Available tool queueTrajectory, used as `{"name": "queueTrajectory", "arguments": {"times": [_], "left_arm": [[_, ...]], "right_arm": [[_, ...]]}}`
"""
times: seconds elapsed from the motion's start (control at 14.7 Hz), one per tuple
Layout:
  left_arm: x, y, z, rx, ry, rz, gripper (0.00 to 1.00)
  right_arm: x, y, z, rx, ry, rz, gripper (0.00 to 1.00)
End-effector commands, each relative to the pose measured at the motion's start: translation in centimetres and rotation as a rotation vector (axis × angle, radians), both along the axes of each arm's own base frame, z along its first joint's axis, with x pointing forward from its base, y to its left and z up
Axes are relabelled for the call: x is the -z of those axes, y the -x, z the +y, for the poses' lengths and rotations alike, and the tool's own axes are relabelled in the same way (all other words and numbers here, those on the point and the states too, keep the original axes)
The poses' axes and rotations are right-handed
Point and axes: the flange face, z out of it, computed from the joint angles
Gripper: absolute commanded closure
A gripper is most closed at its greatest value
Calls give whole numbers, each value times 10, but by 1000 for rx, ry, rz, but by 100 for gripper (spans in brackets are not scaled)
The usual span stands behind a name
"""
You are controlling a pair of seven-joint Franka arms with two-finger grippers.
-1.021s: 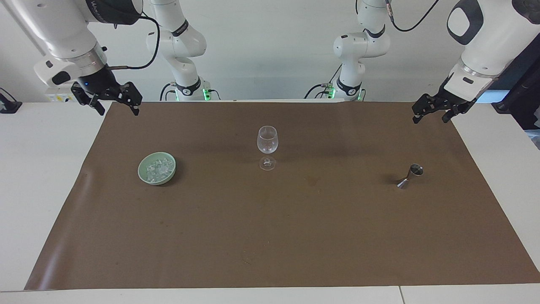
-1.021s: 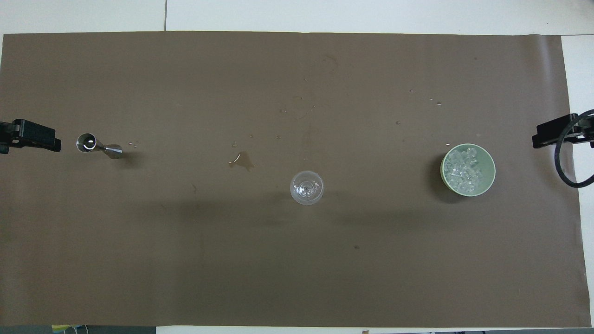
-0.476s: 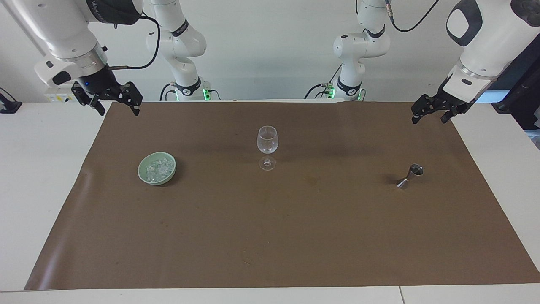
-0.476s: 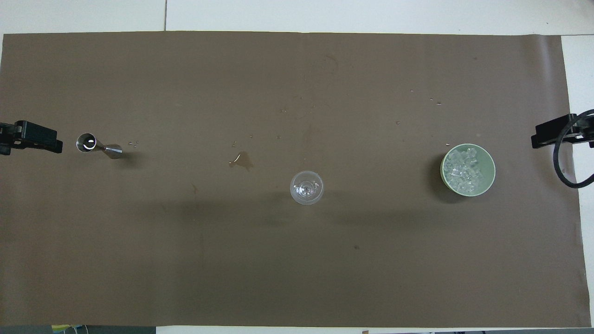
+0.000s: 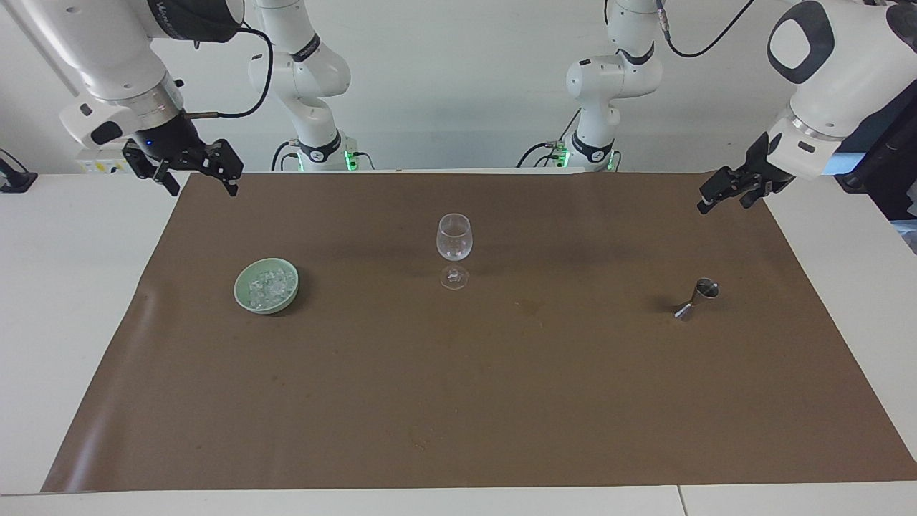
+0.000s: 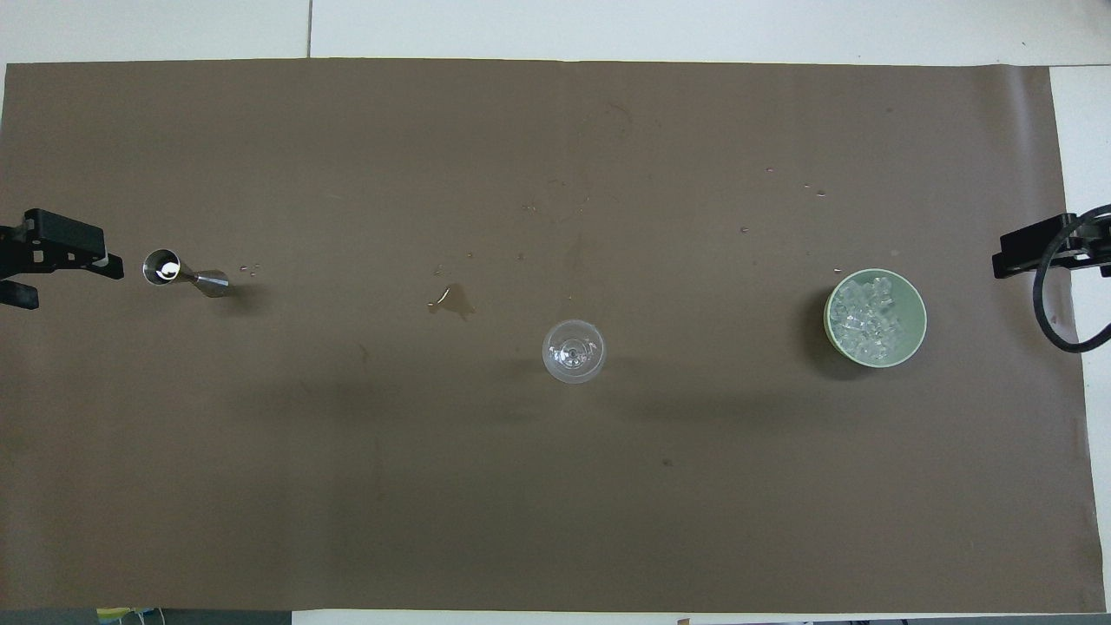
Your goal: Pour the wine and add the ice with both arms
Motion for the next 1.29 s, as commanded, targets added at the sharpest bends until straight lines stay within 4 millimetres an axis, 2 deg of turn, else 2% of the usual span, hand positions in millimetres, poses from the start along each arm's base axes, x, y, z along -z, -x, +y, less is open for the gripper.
{"name": "queueTrajectory", "arguments": {"times": [0.0, 0.2, 0.27, 0.34, 0.41, 0.61, 0.68, 0.82, 0.95, 1.09, 1.22], "left_arm": [[39, -20, 34, -300, 87, 114, 0], [88, -48, 55, -600, 146, 250, 0], [97, -59, 84, -752, 208, 286, 0], [106, -66, 101, -864, 258, 323, 0], [121, -73, 104, -916, 250, 352, 0], [155, -91, 144, -1057, 297, 400, 0], [163, -92, 153, -1084, 329, 405, 0], [196, -80, 194, -1174, 406, 461, 0], [231, -71, 201, -1231, 411, 484, 0], [254, -57, 213, -1291, 481, 536, 0], [282, -39, 206, -1328, 498, 588, 0]], "right_arm": [[0, 7, -1, -15, -20, 6, 0], [0, 7, -1, -15, -20, 6, 0], [0, 7, -1, -15, -20, 6, 0], [0, 7, -1, -15, -19, 6, 0], [0, 7, -1, -15, -20, 6, 0], [0, 7, -1, -15, -20, 6, 0], [0, 7, -1, -15, -20, 6, 0], [0, 7, -1, -15, -20, 6, 0], [0, 7, -1, -15, -20, 6, 0], [0, 7, -1, -15, -20, 6, 0], [0, 7, -1, -15, -20, 6, 0]]}}
